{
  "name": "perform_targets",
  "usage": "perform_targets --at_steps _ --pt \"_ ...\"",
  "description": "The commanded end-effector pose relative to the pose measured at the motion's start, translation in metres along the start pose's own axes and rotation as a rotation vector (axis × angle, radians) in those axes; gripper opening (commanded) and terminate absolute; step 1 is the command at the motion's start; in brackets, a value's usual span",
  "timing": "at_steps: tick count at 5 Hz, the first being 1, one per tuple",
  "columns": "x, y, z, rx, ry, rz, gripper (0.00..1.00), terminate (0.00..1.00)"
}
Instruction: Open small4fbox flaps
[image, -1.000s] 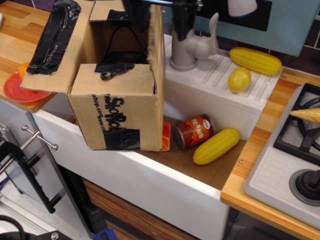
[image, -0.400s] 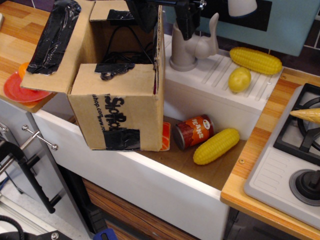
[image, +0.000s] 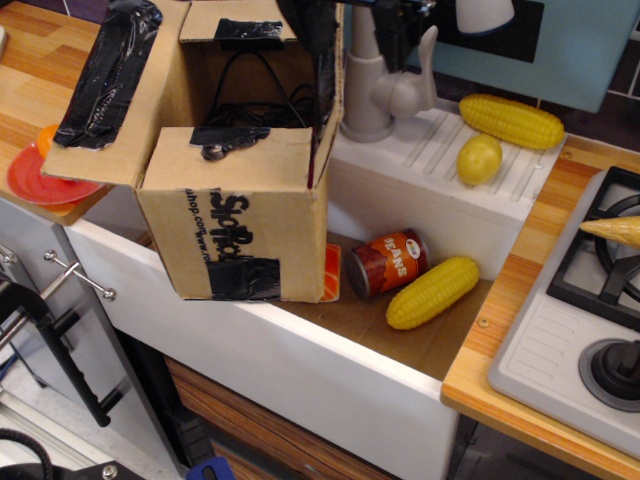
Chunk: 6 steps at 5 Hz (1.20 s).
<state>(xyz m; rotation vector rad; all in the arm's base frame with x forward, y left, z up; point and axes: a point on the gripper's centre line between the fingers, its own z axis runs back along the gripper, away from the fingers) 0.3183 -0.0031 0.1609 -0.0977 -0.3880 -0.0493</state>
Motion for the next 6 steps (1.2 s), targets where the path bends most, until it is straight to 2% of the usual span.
perform_targets --at_steps 1,4,5,6 --pt "0.007 -0.006 0.007 -0.014 -0.047 -0.009 1.0 0.0" --pt "0.019 -0.016 0.002 -0.041 -0.017 0.006 1.0 0.0" --pt "0.016 -0.014 -0.008 -0.061 -0.021 0.015 1.0 0.0" --pt "0.014 -0.014 -0.007 -0.053 -0.004 0.05 1.0 1.0"
